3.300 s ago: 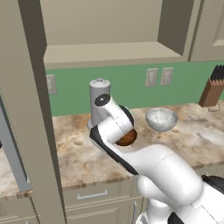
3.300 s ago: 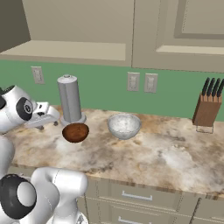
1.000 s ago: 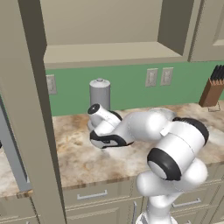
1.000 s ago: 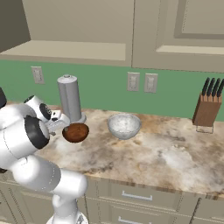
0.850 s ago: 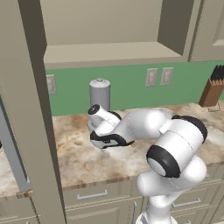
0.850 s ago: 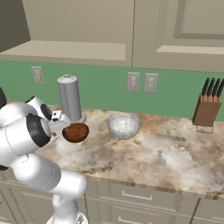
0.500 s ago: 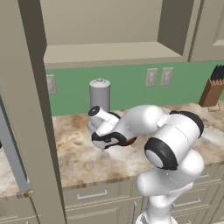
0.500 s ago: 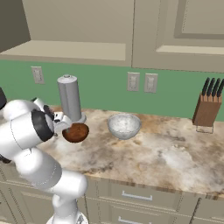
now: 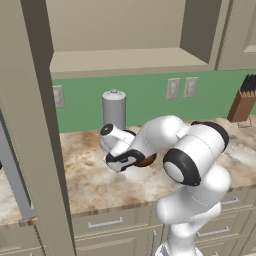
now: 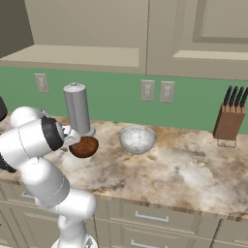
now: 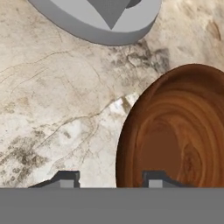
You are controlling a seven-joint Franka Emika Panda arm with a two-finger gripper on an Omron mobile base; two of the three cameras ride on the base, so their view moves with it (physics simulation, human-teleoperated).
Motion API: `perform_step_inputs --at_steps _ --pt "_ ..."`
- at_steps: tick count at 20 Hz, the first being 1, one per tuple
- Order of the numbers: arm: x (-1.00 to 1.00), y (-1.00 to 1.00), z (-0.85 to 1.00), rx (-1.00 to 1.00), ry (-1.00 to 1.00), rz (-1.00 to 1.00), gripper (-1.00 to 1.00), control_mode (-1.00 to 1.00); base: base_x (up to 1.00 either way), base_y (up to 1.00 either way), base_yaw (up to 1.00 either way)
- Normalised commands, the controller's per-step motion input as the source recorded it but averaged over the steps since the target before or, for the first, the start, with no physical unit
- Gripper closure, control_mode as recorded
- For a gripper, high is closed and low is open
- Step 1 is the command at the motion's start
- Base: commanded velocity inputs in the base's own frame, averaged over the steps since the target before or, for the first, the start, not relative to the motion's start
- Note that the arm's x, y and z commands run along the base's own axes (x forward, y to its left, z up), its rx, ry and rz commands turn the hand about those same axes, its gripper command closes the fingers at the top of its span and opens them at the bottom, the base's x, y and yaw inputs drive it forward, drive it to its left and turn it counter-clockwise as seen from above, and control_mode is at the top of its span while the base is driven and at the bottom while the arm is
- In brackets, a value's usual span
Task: Pick up the bowls on the counter and stack them on top of one another in the open cabinet. Place the smaller bowl on top of the larger bowl.
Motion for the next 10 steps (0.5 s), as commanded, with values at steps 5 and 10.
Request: perform_step_inputs --at_steps 5,10 --pt "-0.02 -0.01 0.00 0.00 -0.05 0.00 1.00 -1.00 0.00 0.00 0.00" --pt "-0.01 -0.06 0.02 0.00 -0.05 0.00 1.00 -1.00 0.00 0.00 0.00"
